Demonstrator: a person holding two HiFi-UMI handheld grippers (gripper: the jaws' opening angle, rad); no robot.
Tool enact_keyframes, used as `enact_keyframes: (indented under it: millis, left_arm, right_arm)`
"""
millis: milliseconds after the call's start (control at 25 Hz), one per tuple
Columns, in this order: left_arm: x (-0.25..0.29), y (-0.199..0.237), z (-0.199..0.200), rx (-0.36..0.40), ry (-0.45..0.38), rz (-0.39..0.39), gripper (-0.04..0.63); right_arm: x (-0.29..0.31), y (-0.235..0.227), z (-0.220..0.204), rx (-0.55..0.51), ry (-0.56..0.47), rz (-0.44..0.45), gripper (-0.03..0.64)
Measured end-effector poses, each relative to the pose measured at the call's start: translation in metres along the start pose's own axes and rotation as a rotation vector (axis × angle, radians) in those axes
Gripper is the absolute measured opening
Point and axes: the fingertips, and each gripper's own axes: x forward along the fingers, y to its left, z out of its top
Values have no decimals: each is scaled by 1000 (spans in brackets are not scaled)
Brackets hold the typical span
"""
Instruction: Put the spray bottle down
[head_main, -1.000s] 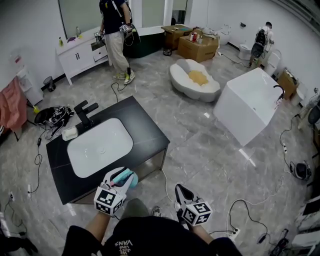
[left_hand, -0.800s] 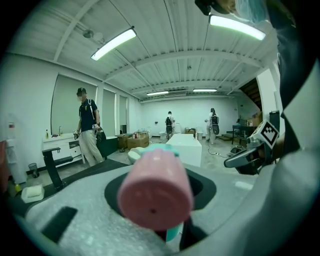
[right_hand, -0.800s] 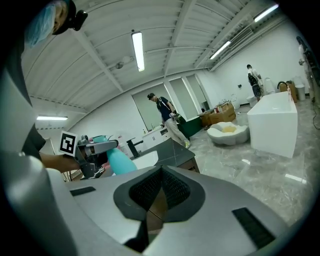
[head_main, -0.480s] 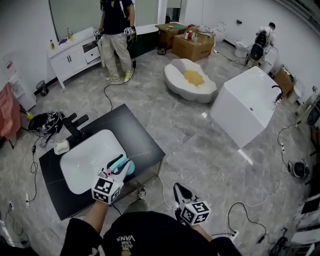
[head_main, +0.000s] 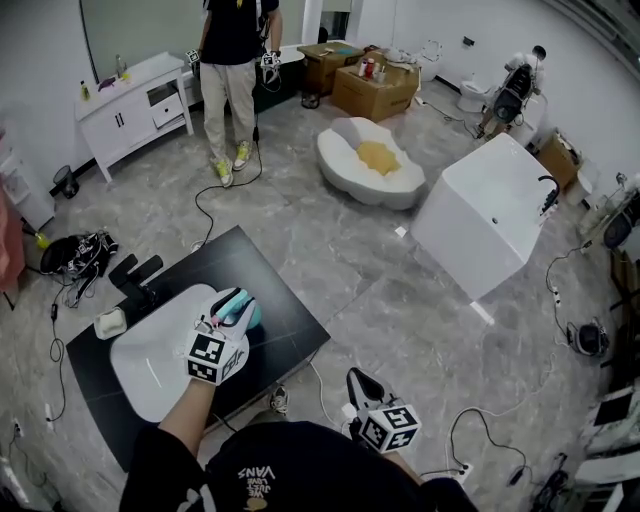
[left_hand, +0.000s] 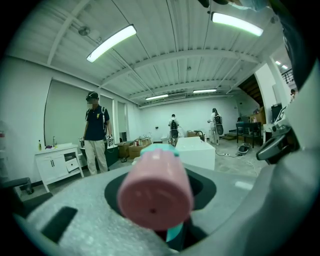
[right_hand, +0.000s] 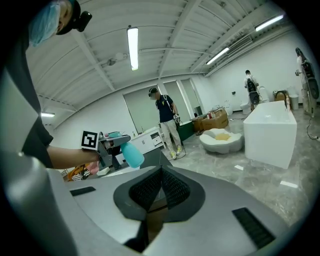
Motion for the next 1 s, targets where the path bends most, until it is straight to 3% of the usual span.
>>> enact_keyframes:
  millis: [480, 1000]
  left_arm:
    - [70, 77, -11, -48, 3, 32, 144]
    - [116, 102, -51, -112, 90, 38, 144]
  right_arm:
    - [35, -11, 11, -11, 43, -60, 2]
    - [45, -17, 12, 8, 59, -106, 2]
